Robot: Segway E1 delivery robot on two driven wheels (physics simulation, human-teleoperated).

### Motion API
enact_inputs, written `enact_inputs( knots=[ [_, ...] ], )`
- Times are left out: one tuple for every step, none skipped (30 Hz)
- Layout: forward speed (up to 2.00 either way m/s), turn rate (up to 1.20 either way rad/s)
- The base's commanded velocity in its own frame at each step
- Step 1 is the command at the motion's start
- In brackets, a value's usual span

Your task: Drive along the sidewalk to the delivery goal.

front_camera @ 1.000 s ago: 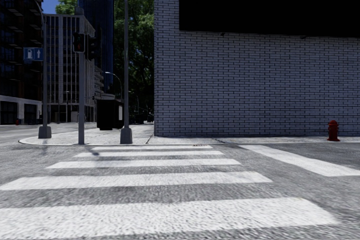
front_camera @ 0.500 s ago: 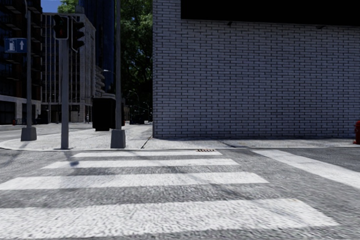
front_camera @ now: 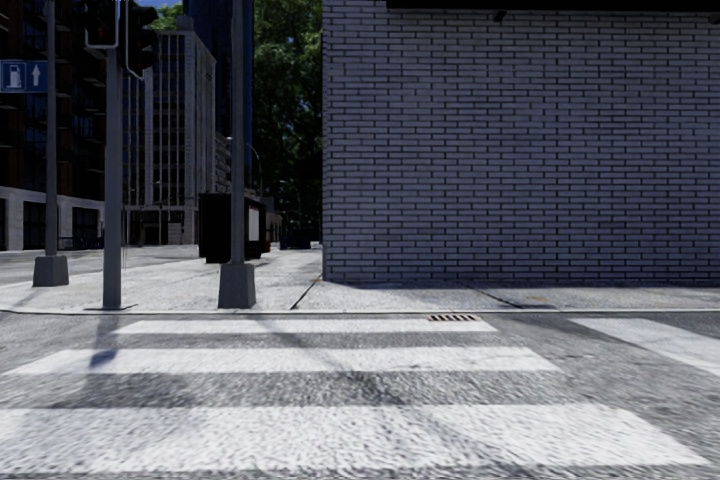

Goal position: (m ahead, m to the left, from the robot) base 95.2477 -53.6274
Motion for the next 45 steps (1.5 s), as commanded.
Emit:
enact_inputs(
  knots=[
    [2.00,0.00],
    [2.00,0.00],
    [2.00,0.00],
    [2.00,0.00],
    [2.00,0.00],
    [2.00,0.00],
    [2.00,0.00],
    [2.00,0.00],
    [2.00,0.00],
    [2.00,0.00],
    [2.00,0.00],
    [2.00,0.00],
    [2.00,0.01],
    [2.00,0.03],
    [2.00,0.03],
    [2.00,0.07],
    [2.00,0.09],
    [2.00,0.10],
    [2.00,0.10],
    [2.00,0.10],
    [2.00,0.10],
    [2.00,0.10],
    [2.00,0.10],
    [2.00,0.10],
    [2.00,0.10],
    [2.00,0.10],
    [2.00,0.10],
    [2.00,0.10],
    [2.00,0.10],
    [2.00,0.10],
    [2.00,0.10],
    [2.00,0.10],
    [2.00,0.10],
    [2.00,0.11],
    [2.00,0.11],
    [2.00,0.16],
    [2.00,0.24],
    [2.00,0.30],
    [2.00,0.30],
    [2.00,0.34],
    [2.00,0.36],
    [2.00,0.39],
    [2.00,0.39],
    [2.00,0.41],
    [2.00,0.42]
  ],
)
